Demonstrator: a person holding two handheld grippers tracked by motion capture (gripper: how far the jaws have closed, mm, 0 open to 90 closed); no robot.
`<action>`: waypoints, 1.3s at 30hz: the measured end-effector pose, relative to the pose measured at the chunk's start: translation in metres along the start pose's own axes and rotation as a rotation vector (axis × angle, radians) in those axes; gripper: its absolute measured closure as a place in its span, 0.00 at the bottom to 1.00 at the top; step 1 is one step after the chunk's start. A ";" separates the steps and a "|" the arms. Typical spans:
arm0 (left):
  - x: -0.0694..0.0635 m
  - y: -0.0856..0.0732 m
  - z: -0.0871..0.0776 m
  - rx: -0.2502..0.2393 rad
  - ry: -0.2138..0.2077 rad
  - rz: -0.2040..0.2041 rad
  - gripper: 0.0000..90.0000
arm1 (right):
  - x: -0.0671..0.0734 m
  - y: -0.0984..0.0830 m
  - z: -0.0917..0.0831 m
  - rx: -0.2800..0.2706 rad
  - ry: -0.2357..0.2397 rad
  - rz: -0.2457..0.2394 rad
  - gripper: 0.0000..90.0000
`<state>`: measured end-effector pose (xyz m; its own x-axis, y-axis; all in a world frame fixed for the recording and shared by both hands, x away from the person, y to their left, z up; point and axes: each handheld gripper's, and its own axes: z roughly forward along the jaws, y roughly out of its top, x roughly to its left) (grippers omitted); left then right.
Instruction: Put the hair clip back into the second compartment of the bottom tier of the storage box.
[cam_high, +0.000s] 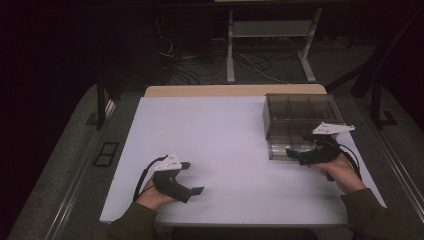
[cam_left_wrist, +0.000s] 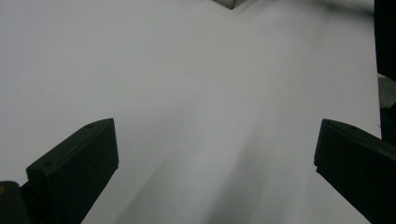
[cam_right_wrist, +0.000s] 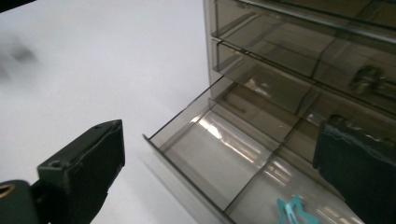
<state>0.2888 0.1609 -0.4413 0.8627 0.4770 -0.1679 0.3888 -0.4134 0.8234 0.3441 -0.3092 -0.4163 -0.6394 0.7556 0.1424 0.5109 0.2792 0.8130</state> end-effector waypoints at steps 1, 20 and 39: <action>0.000 0.000 0.000 0.002 0.001 0.001 0.00 | 0.001 0.000 0.000 0.004 0.002 -0.002 0.02; 0.000 -0.001 0.001 0.007 -0.001 0.004 0.00 | 0.025 -0.004 0.001 -0.010 0.026 -0.027 0.02; 0.000 -0.001 0.000 0.004 -0.003 0.004 0.00 | 0.041 -0.022 -0.010 -0.033 0.037 -0.028 0.02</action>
<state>0.2882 0.1609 -0.4420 0.8652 0.4731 -0.1661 0.3867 -0.4186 0.8218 0.3014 -0.2904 -0.4227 -0.6745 0.7249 0.1396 0.4735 0.2797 0.8352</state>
